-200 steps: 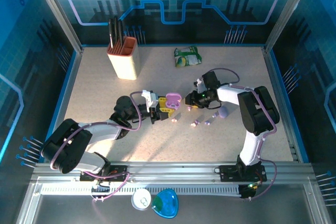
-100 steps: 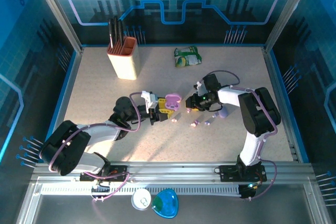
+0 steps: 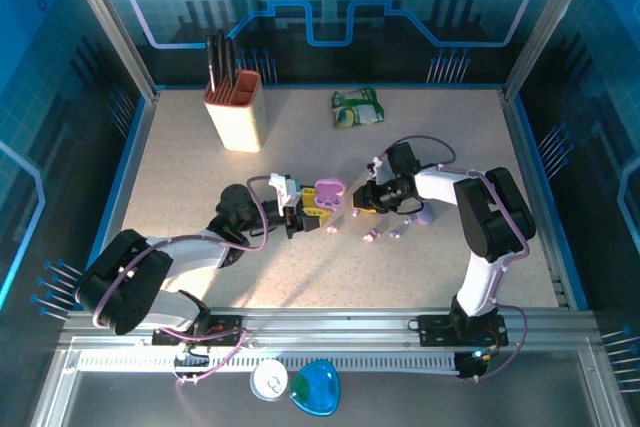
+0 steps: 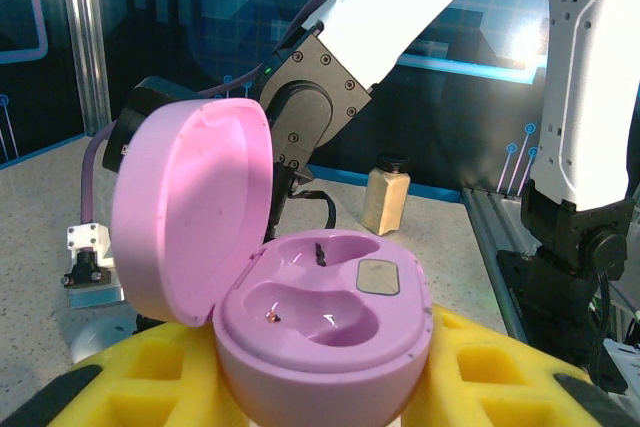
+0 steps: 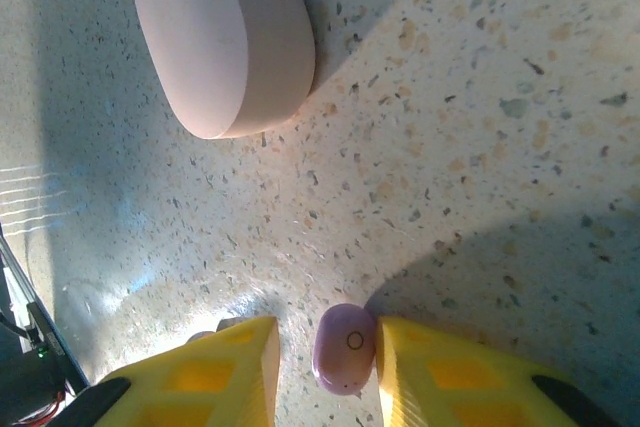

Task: Insert wireless bluetooth earbuds into charging case

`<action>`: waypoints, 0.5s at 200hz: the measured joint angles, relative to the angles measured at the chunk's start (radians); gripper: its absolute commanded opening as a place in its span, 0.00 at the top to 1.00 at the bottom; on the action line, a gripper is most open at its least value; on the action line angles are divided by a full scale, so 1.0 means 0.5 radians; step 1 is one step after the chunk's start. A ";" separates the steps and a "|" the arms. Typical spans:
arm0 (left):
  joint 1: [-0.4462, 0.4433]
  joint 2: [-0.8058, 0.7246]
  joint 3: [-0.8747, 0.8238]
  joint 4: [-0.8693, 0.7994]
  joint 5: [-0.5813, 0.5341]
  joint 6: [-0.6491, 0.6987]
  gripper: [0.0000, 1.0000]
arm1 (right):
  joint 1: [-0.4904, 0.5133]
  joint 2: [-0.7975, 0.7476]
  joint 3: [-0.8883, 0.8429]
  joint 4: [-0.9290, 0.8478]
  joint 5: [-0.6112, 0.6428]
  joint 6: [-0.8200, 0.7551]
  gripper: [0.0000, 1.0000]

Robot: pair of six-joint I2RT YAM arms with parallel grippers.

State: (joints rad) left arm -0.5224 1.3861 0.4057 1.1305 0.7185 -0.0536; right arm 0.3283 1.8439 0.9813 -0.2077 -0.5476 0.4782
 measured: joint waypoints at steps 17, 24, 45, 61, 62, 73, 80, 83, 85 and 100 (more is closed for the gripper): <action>0.000 -0.001 0.000 0.000 0.000 0.000 0.72 | 0.002 0.000 0.000 0.000 -0.014 0.000 0.69; 0.000 -0.001 0.000 0.000 0.000 0.000 0.72 | 0.005 0.000 0.000 0.000 -0.016 0.000 0.69; 0.000 -0.001 -0.001 0.000 0.000 0.000 0.72 | 0.015 0.001 0.001 0.000 -0.021 0.000 0.69; 0.000 -0.001 -0.002 -0.002 0.000 0.000 0.71 | 0.023 0.003 0.001 0.000 -0.021 0.000 0.67; 0.000 -0.001 -0.002 -0.002 0.000 0.000 0.71 | 0.023 0.003 0.001 0.000 -0.021 0.000 0.67; 0.000 -0.002 -0.005 -0.002 0.000 0.000 0.71 | 0.026 0.007 0.001 -0.002 -0.021 0.000 0.67; 0.000 -0.002 -0.005 -0.002 0.000 0.000 0.71 | 0.026 0.008 0.001 -0.002 -0.021 0.000 0.67; 0.000 -0.003 -0.005 -0.004 0.000 0.000 0.71 | 0.026 0.010 0.001 -0.002 -0.021 0.000 0.67; 0.000 -0.003 -0.005 -0.005 0.000 0.000 0.71 | 0.026 0.011 0.001 -0.002 -0.021 0.000 0.67; 0.000 -0.003 -0.005 -0.007 0.000 0.000 0.71 | 0.027 0.020 0.003 -0.005 -0.019 0.000 0.64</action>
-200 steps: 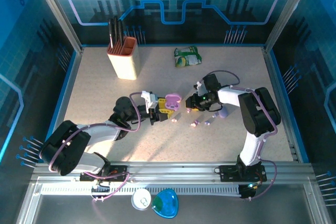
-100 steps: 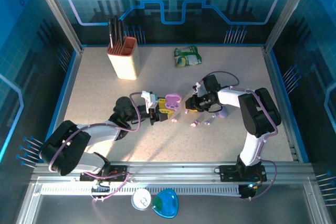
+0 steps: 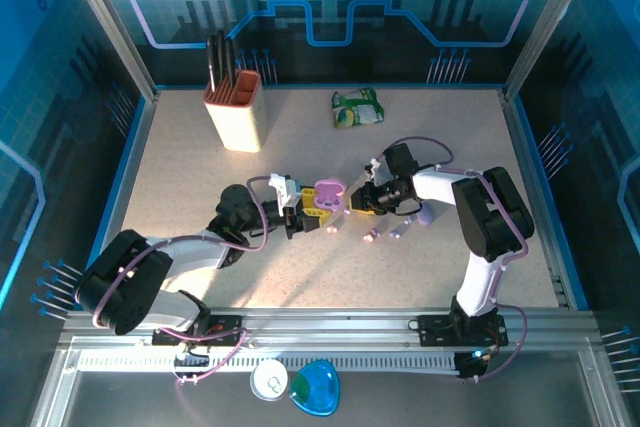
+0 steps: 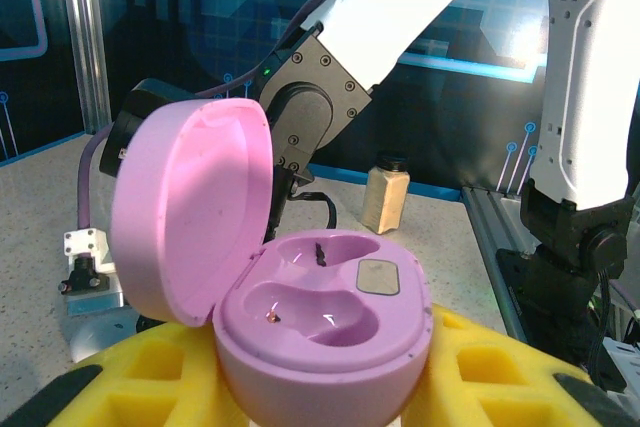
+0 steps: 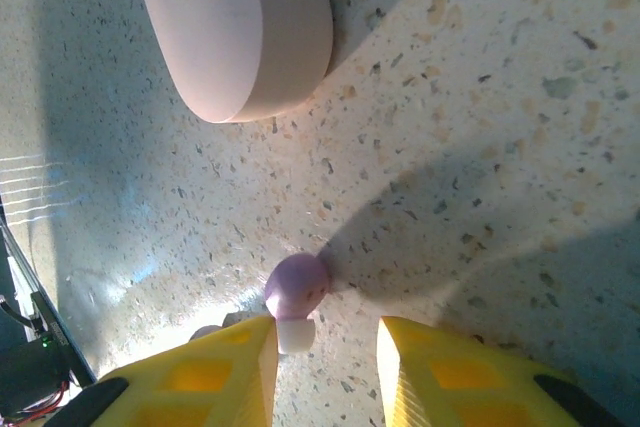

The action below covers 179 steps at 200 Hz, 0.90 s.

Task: Insert wireless bluetooth earbuds into charging case

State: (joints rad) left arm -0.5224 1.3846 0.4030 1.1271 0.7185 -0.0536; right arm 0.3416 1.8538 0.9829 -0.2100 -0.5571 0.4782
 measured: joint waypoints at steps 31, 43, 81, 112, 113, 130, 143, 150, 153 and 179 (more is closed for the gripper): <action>0.000 0.000 -0.001 0.000 -0.002 0.001 0.72 | 0.015 0.008 0.018 -0.014 0.008 0.000 0.64; 0.003 -0.008 -0.008 -0.002 -0.028 0.002 0.72 | 0.033 0.007 0.027 -0.016 0.027 0.000 0.63; 0.077 -0.048 -0.072 -0.027 -0.163 0.008 0.72 | 0.109 -0.035 0.052 -0.089 0.248 0.001 0.61; 0.263 -0.049 -0.147 0.021 -0.266 -0.020 0.72 | 0.262 -0.131 0.128 -0.232 0.630 0.002 0.59; 0.270 -0.049 -0.149 0.023 -0.268 -0.022 0.72 | 0.268 -0.134 0.131 -0.237 0.639 0.002 0.59; 0.394 -0.038 -0.169 0.097 -0.301 -0.063 0.72 | 0.379 -0.147 0.219 -0.328 0.864 0.000 0.58; 0.474 -0.021 -0.179 0.153 -0.315 -0.092 0.72 | 0.459 -0.147 0.293 -0.401 1.024 -0.001 0.56; 0.509 -0.016 -0.184 0.172 -0.317 -0.105 0.72 | 0.497 -0.146 0.333 -0.447 1.101 -0.002 0.56; 0.524 -0.014 -0.185 0.176 -0.318 -0.107 0.72 | 0.515 -0.143 0.353 -0.468 1.136 -0.002 0.55; 0.644 -0.011 -0.190 0.230 -0.330 -0.130 0.72 | 0.657 -0.055 0.565 -0.650 1.450 -0.018 0.54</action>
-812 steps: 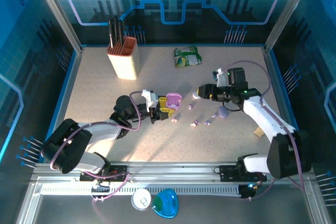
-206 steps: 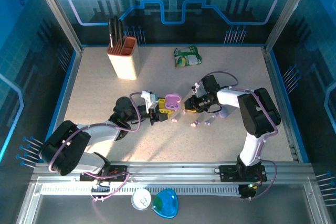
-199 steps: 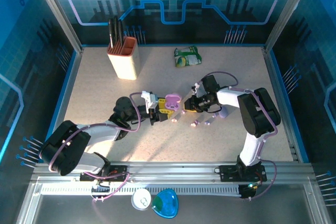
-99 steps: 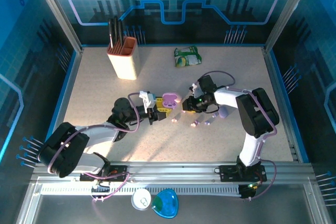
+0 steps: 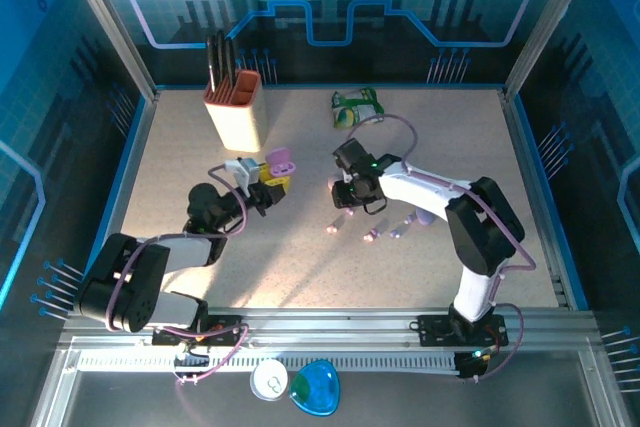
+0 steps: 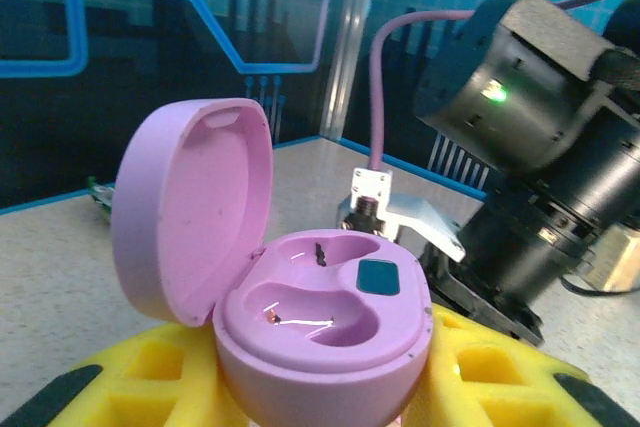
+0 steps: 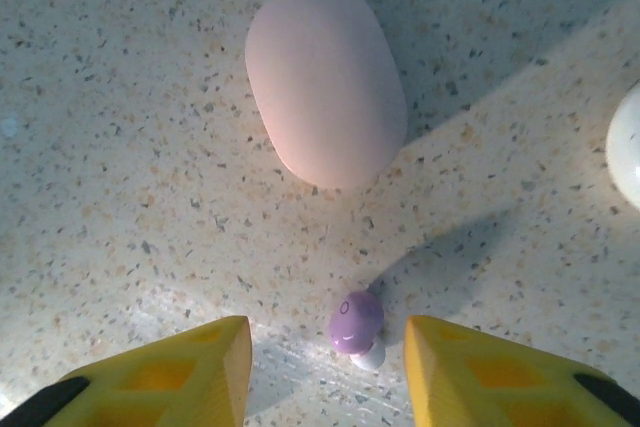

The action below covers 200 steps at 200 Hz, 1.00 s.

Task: Insert wireless bluetooth earbuds into charging case

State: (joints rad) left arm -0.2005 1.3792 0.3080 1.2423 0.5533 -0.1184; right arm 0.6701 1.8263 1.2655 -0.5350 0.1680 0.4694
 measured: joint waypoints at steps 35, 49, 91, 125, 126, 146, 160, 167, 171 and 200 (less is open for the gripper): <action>0.107 0.005 -0.007 0.074 0.001 -0.039 0.72 | 0.166 0.206 0.219 -0.226 0.361 -0.008 0.56; 0.124 0.008 -0.007 0.097 0.002 -0.053 0.72 | 0.211 0.271 0.262 -0.302 0.455 -0.009 0.56; 0.132 0.044 -0.008 0.161 0.018 -0.084 0.72 | 0.264 0.386 0.344 -0.453 0.626 -0.014 0.59; 0.134 0.109 -0.008 0.201 0.059 -0.130 0.72 | 0.265 0.441 0.389 -0.486 0.661 -0.014 0.60; 0.134 0.111 -0.008 0.201 0.060 -0.131 0.72 | 0.265 0.442 0.390 -0.486 0.661 -0.014 0.60; 0.134 0.121 -0.008 0.204 0.064 -0.135 0.72 | 0.265 0.462 0.400 -0.487 0.661 -0.016 0.60; 0.134 0.121 -0.008 0.209 0.076 -0.135 0.72 | 0.264 0.472 0.405 -0.490 0.660 -0.022 0.60; 0.134 0.121 -0.008 0.211 0.077 -0.135 0.72 | 0.264 0.477 0.407 -0.491 0.660 -0.022 0.59; 0.134 0.121 -0.008 0.213 0.079 -0.135 0.72 | 0.264 0.481 0.412 -0.497 0.660 -0.023 0.60; 0.134 0.122 -0.008 0.220 0.091 -0.135 0.72 | 0.264 0.504 0.430 -0.504 0.659 -0.031 0.61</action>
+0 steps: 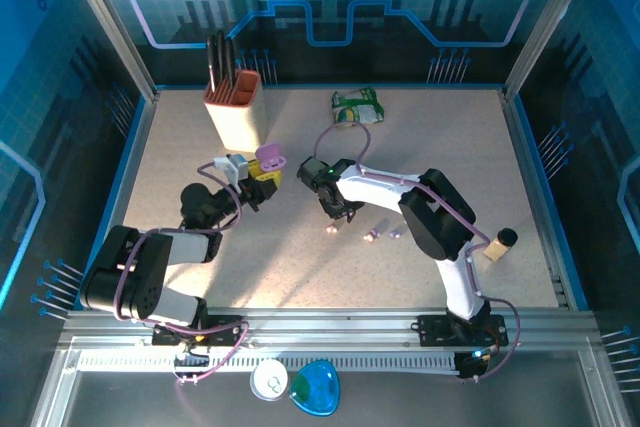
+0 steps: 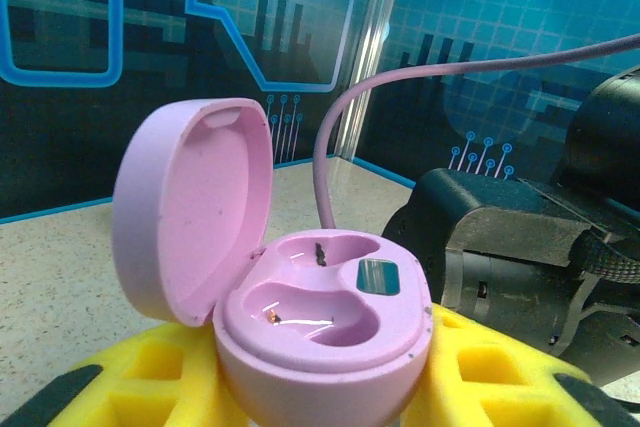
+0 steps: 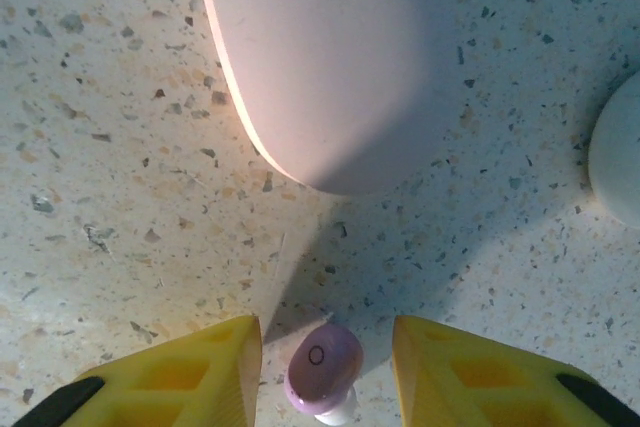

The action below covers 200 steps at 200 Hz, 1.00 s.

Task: Insert wireless bluetooth earbuds into charging case

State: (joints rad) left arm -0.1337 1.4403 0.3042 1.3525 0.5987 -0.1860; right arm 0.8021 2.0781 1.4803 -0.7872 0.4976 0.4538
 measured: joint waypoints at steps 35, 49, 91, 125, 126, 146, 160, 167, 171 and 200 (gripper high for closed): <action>0.000 0.000 0.000 0.001 0.001 0.000 0.72 | 0.000 0.004 0.000 -0.014 0.000 -0.005 0.62; 0.000 0.000 0.000 0.000 0.001 0.000 0.72 | 0.000 0.004 0.000 -0.018 0.001 -0.005 0.62; 0.000 0.002 0.000 0.001 0.002 0.000 0.72 | 0.000 0.004 0.001 -0.049 0.002 -0.005 0.66; 0.000 0.002 0.000 0.001 0.002 0.000 0.72 | 0.000 0.004 0.001 -0.065 0.002 -0.005 0.71; 0.000 0.002 0.000 0.001 0.002 0.000 0.72 | 0.000 0.004 0.001 -0.066 0.002 -0.005 0.71; 0.000 0.002 0.000 0.001 0.002 0.000 0.72 | 0.000 0.004 0.001 -0.068 0.002 -0.005 0.75; 0.000 0.002 0.000 0.001 0.002 0.000 0.72 | 0.000 0.004 0.001 -0.070 0.006 -0.005 0.78; 0.000 0.002 0.000 0.001 0.002 0.000 0.72 | 0.000 0.004 0.001 -0.070 0.009 -0.005 0.79; 0.000 0.002 0.000 0.001 0.002 -0.001 0.72 | 0.000 0.004 0.000 -0.071 0.011 -0.005 0.79; 0.000 0.002 0.000 0.001 0.003 -0.001 0.73 | 0.000 0.004 0.001 -0.070 0.027 -0.006 0.81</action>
State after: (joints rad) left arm -0.1337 1.4410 0.3042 1.3529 0.6003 -0.1864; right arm 0.8021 2.0800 1.4807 -0.8223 0.5110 0.4507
